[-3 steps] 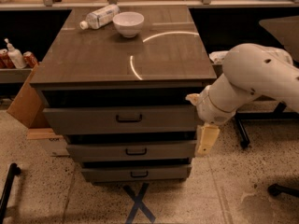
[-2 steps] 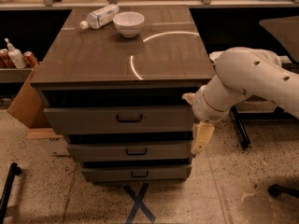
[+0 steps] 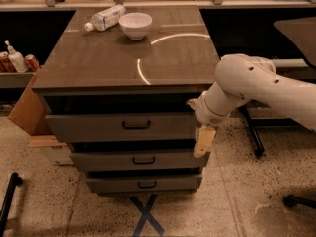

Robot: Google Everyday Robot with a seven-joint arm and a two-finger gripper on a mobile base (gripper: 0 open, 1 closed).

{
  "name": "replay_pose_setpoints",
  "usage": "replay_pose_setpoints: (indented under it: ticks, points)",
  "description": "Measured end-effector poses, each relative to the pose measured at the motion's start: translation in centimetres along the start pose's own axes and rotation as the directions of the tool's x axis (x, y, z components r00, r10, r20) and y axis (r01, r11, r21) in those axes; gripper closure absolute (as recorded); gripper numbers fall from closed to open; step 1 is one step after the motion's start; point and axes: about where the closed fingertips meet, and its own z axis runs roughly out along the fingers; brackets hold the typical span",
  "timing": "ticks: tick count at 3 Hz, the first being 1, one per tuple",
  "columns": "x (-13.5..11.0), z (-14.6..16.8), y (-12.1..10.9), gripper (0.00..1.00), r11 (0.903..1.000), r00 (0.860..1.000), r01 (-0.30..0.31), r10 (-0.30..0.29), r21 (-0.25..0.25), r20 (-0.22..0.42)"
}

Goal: Open top drawer

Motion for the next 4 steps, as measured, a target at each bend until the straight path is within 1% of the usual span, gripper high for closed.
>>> replay_pose_setpoints:
  ticks: [1, 2, 3, 4]
  points:
    - [0.2, 1.9, -1.0, 0.00, 0.9999, 1.000, -0.011, 0.011, -0.009, -0.005]
    - [0.2, 3.7, -1.3, 0.17, 0.9995, 1.000, -0.011, 0.011, -0.030, -0.005]
    - [0.1, 3.7, 0.0, 0.39, 0.9995, 1.000, -0.007, 0.007, -0.032, 0.002]
    - [0.1, 2.5, 2.2, 0.62, 0.9996, 1.000, -0.005, 0.005, -0.028, 0.013]
